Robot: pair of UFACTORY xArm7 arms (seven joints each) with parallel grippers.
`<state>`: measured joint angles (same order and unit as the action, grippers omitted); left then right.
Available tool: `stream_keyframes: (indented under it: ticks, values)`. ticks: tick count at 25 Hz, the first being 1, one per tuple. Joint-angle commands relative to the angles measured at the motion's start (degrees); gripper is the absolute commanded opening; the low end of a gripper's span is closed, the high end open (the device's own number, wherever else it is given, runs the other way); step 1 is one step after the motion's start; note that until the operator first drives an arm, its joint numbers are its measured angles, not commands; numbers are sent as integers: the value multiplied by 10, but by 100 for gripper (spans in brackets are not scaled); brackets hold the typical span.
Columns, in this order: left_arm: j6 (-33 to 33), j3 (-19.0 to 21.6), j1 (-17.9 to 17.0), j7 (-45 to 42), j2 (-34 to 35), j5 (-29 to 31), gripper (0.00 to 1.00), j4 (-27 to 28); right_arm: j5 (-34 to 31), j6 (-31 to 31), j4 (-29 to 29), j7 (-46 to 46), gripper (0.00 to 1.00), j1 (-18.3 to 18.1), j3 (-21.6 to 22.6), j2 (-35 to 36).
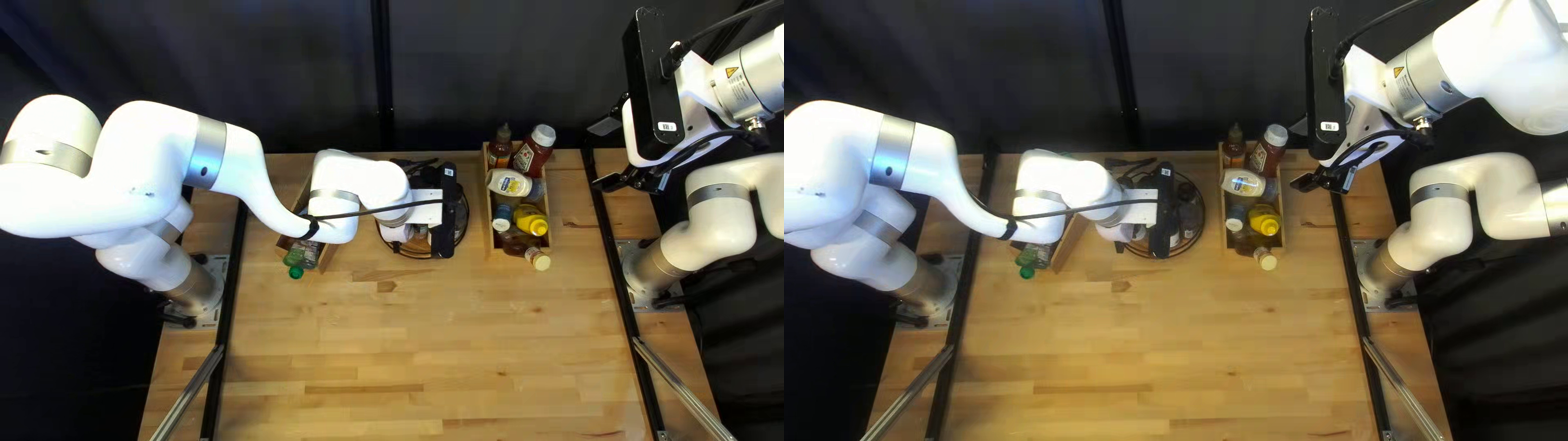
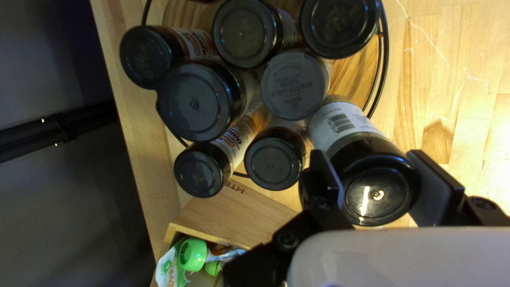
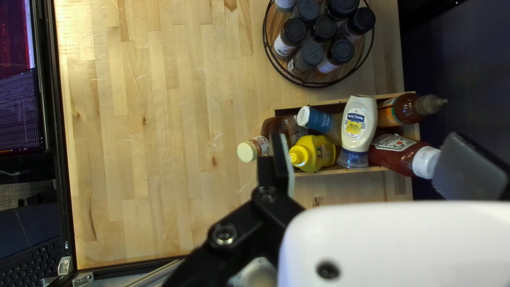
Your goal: Separate condiments, baby food and spices and place it in 3 different racks/containers
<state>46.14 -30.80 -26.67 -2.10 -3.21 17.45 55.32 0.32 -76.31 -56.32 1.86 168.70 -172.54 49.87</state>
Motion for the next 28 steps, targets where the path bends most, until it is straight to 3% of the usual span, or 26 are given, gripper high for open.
stream_keyframes:
  ticks: [1,12,28]
  values:
    - [-4,-2,2,0,-2,1,0,0,0,0,0,0,100,0,0,0]
    - [0,7,-4,4,-4,-24,0,7,0,0,0,0,100,0,0,0]
    - [-51,4,30,80,-50,-112,0,7,0,0,0,0,100,0,0,0]
